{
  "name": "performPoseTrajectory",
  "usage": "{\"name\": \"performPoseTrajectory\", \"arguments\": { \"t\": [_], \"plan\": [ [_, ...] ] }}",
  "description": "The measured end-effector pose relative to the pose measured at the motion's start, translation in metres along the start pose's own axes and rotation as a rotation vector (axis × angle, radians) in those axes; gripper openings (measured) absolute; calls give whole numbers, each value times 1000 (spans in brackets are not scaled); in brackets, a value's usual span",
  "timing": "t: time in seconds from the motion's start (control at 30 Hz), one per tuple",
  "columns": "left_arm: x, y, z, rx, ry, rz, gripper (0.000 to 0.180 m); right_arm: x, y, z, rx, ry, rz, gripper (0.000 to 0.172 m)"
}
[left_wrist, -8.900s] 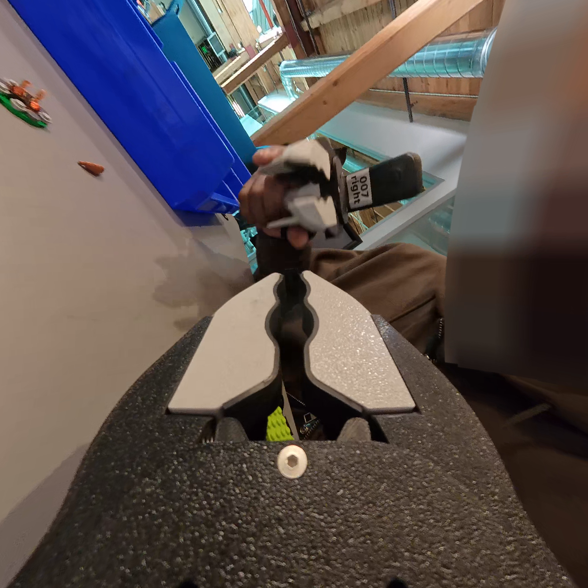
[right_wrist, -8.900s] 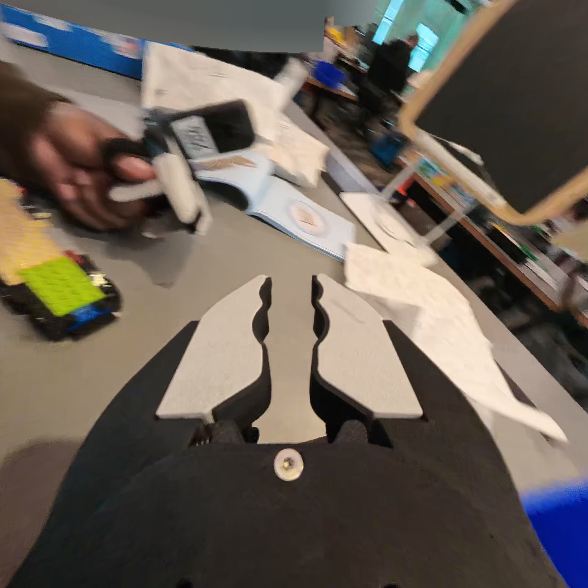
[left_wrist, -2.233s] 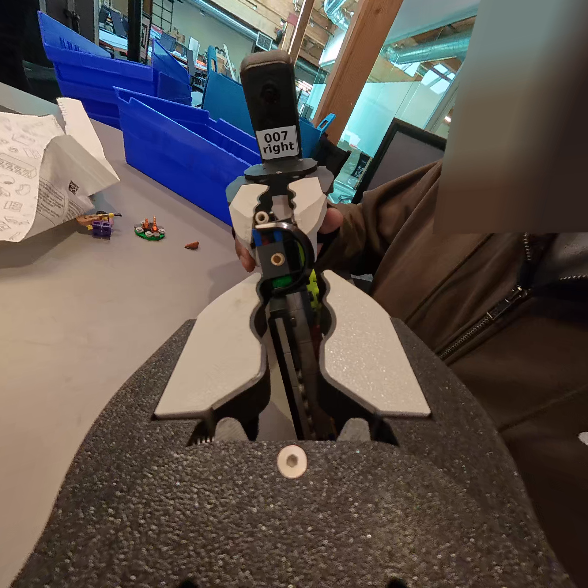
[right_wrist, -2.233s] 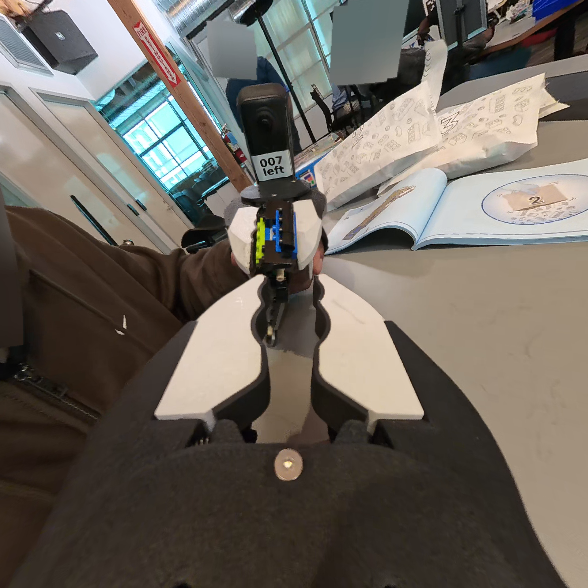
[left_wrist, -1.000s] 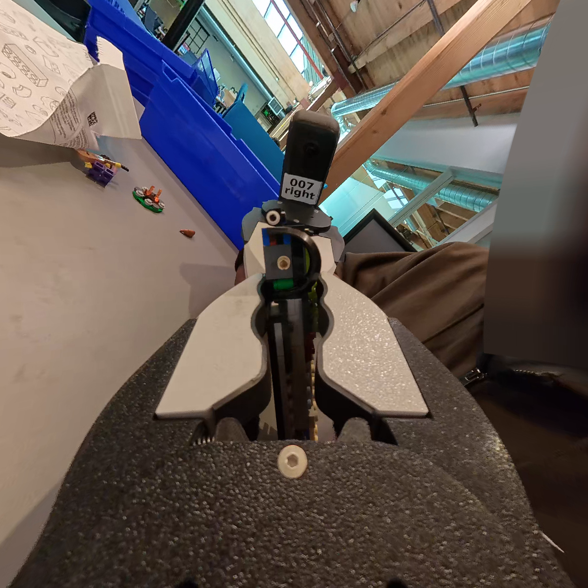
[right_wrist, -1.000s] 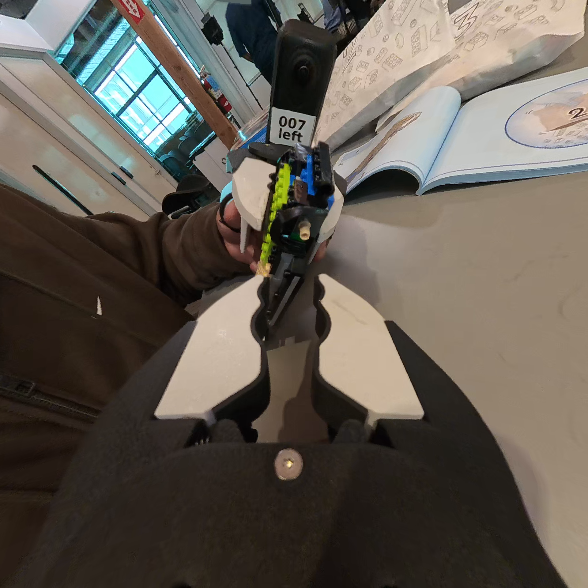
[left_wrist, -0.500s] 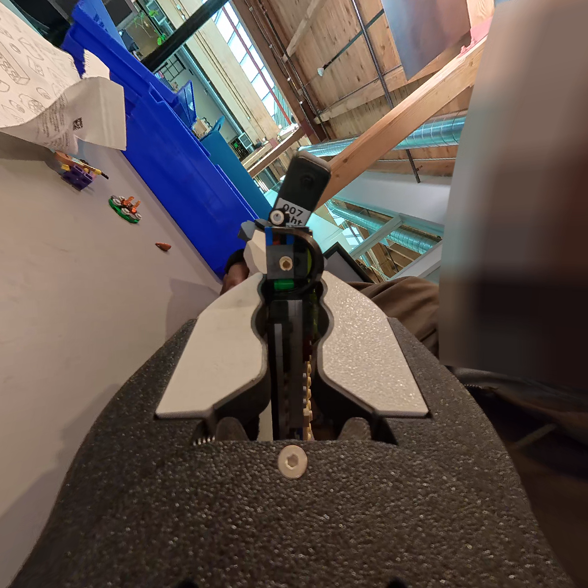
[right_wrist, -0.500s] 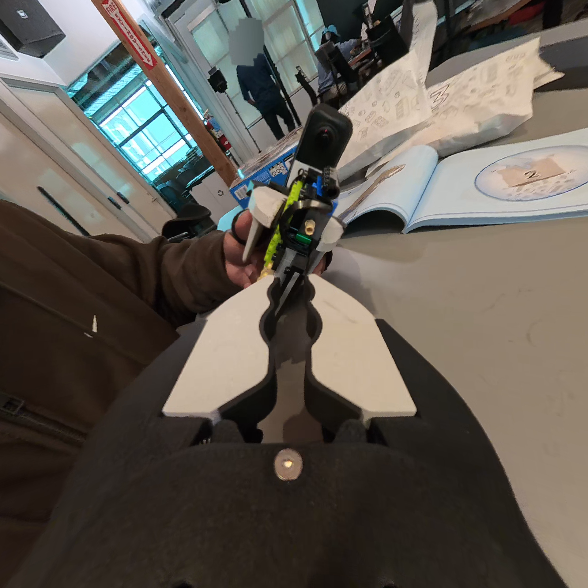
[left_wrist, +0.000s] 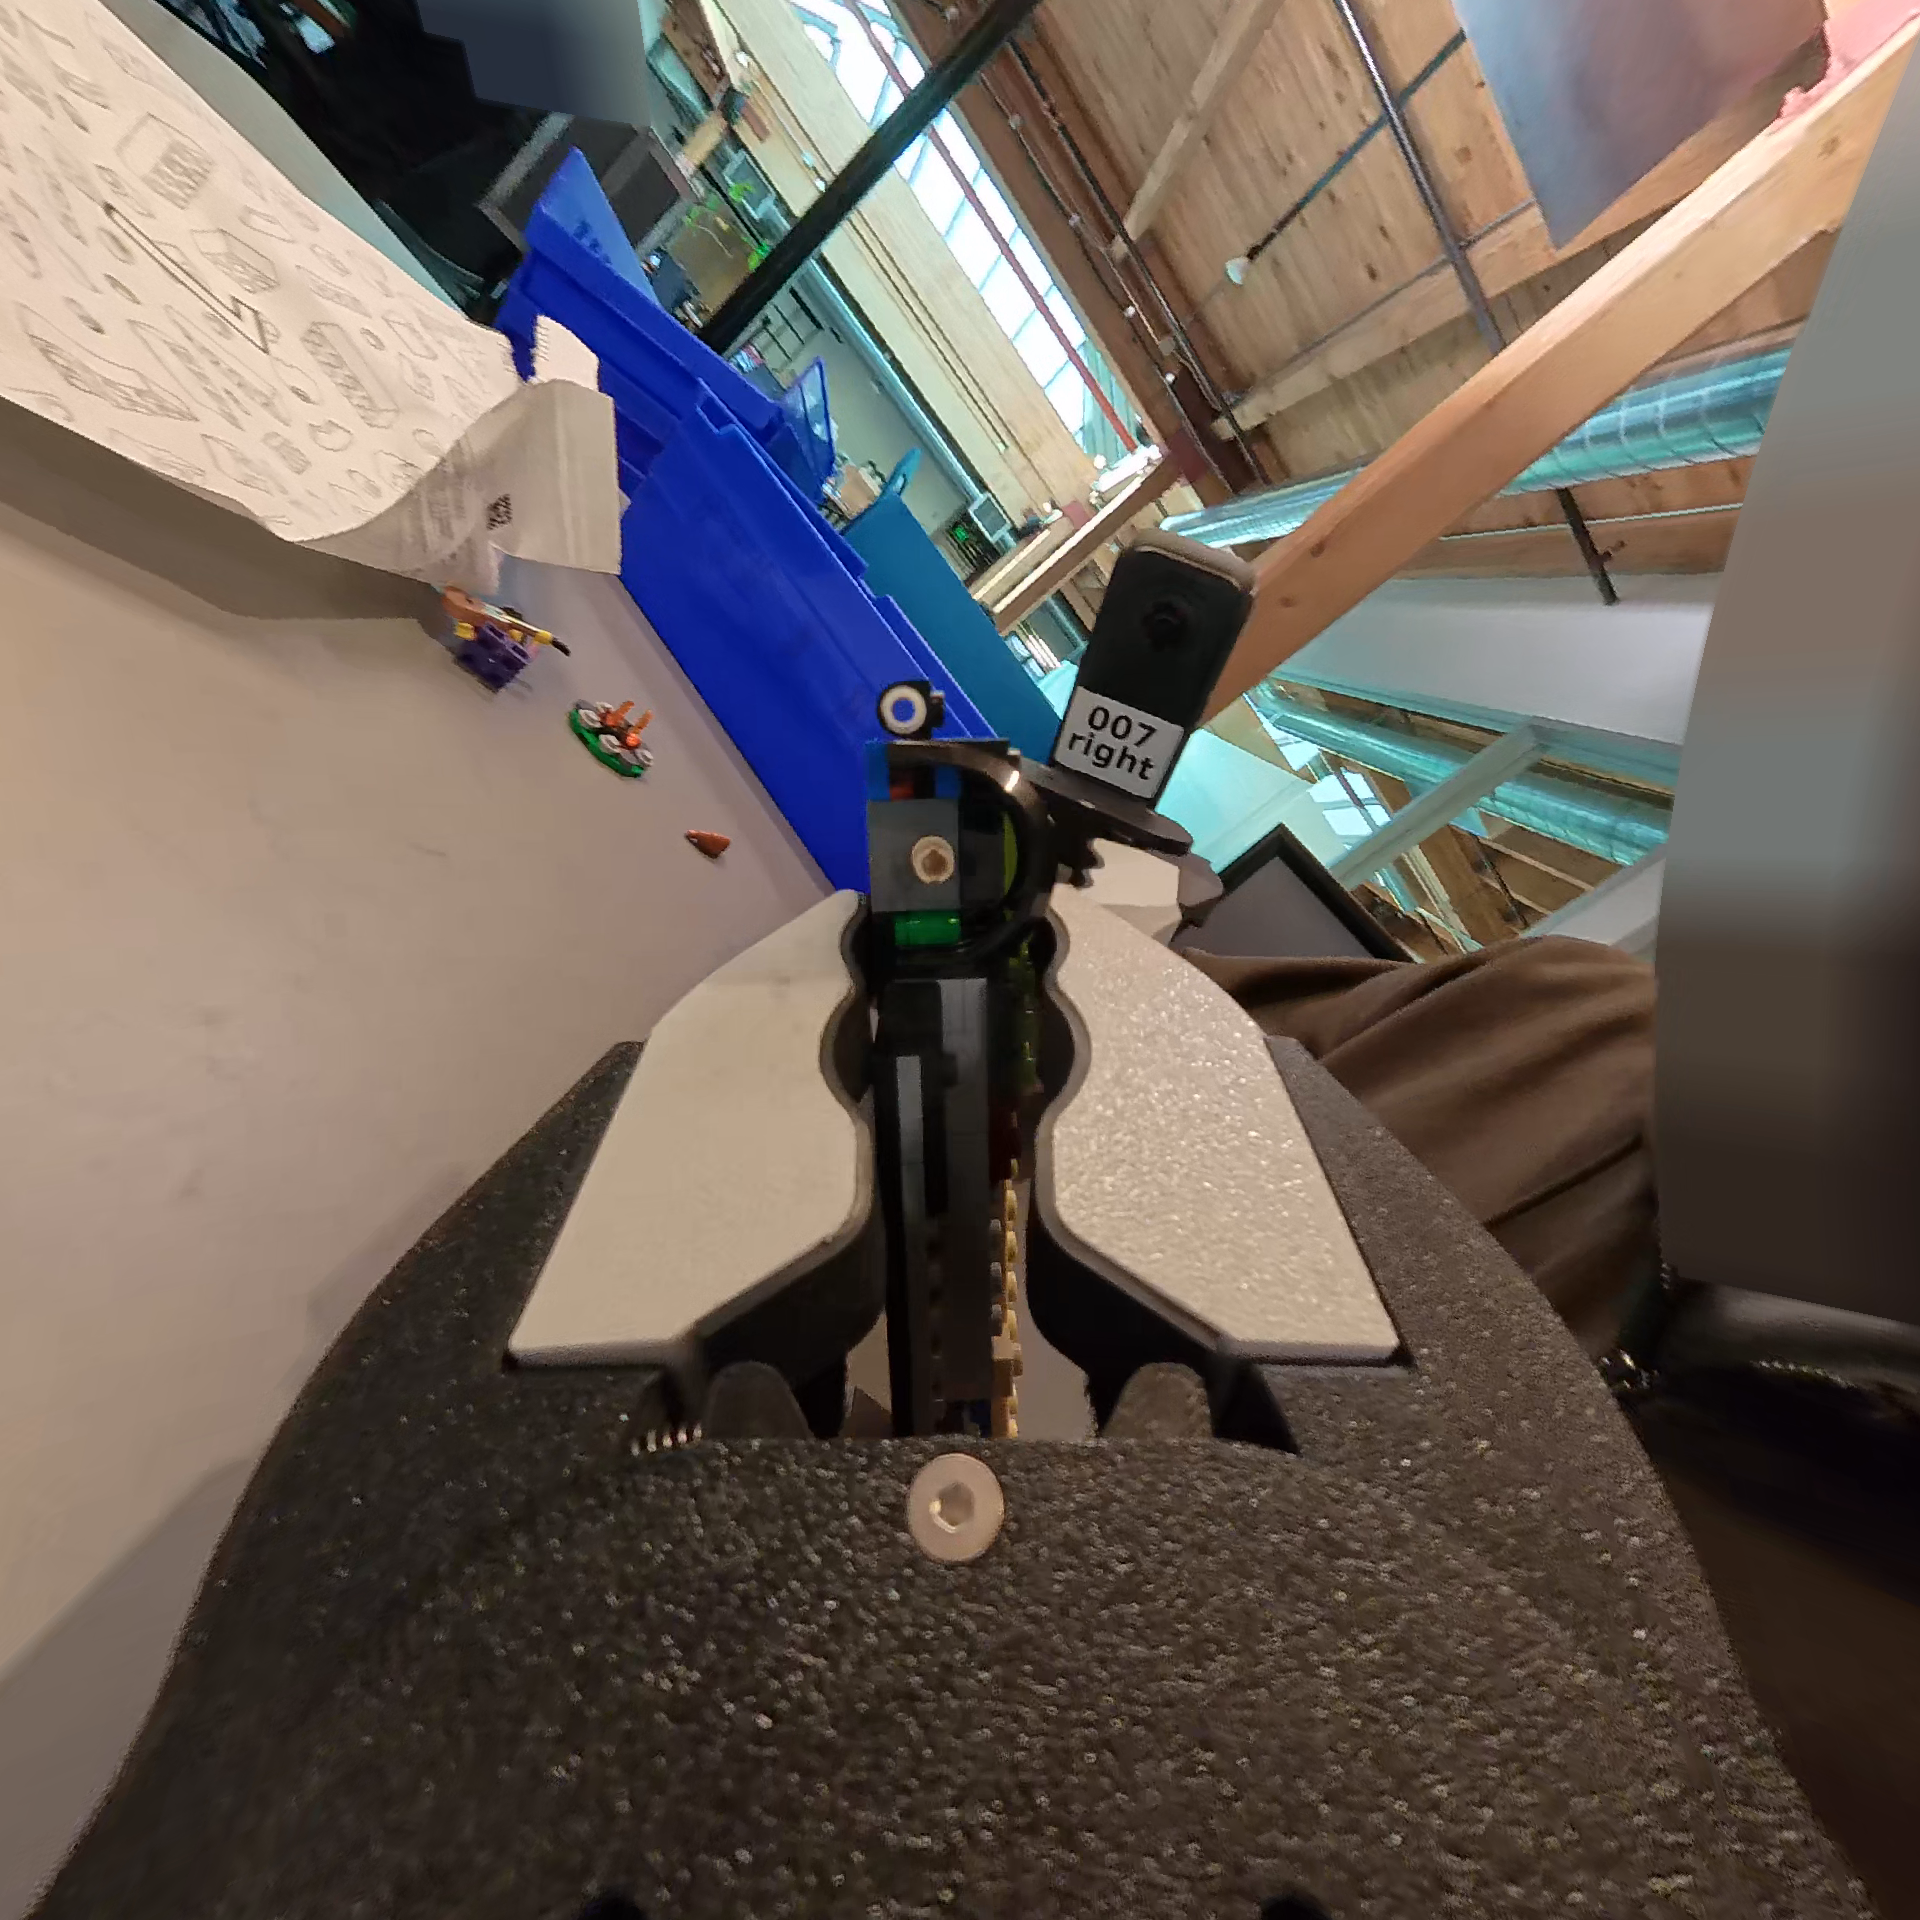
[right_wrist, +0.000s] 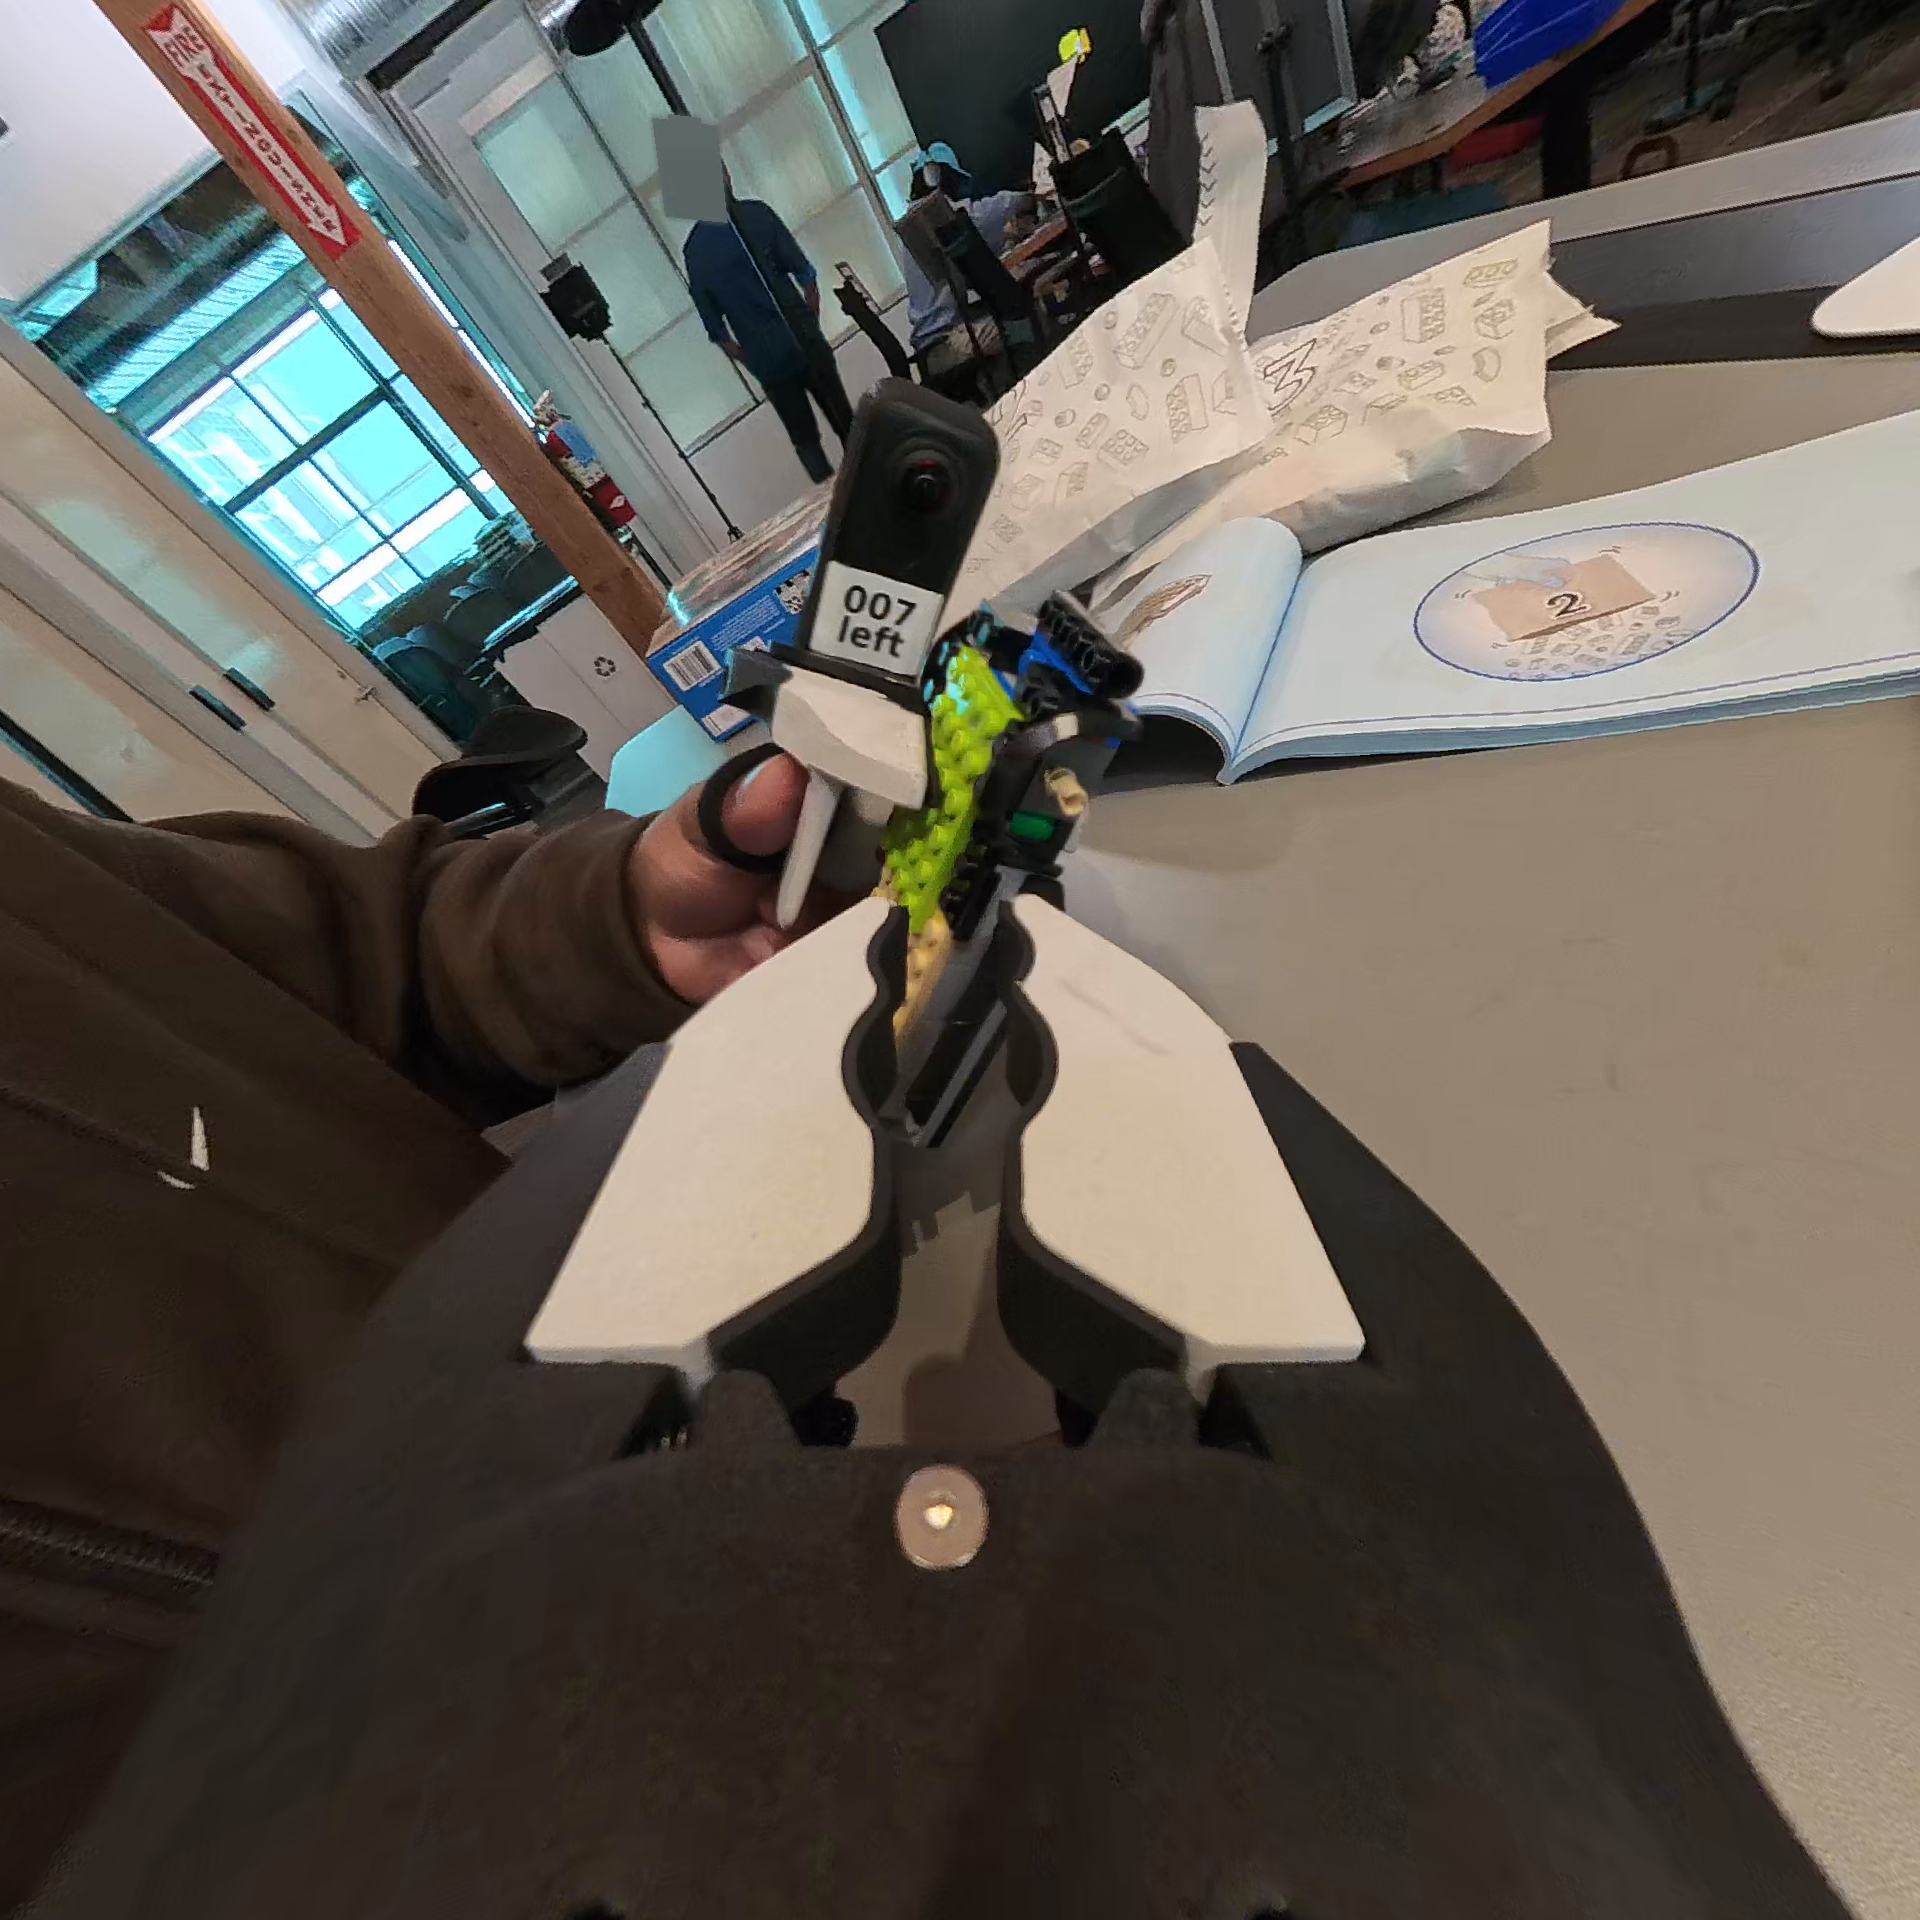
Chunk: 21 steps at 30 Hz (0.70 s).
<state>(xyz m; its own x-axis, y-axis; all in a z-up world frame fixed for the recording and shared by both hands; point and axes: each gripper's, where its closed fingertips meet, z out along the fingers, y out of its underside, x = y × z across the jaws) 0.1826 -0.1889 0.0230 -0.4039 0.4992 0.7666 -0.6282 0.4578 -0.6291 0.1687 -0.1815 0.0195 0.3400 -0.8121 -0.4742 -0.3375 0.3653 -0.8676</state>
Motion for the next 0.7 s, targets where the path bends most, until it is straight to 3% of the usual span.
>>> {"name": "performPoseTrajectory", "arguments": {
  "t": [0.7],
  "plan": [
    [-3, 0, 2, 25, -42, 2, 27, 9, -3, 3, 49, 95, -36, 11]
  ]
}}
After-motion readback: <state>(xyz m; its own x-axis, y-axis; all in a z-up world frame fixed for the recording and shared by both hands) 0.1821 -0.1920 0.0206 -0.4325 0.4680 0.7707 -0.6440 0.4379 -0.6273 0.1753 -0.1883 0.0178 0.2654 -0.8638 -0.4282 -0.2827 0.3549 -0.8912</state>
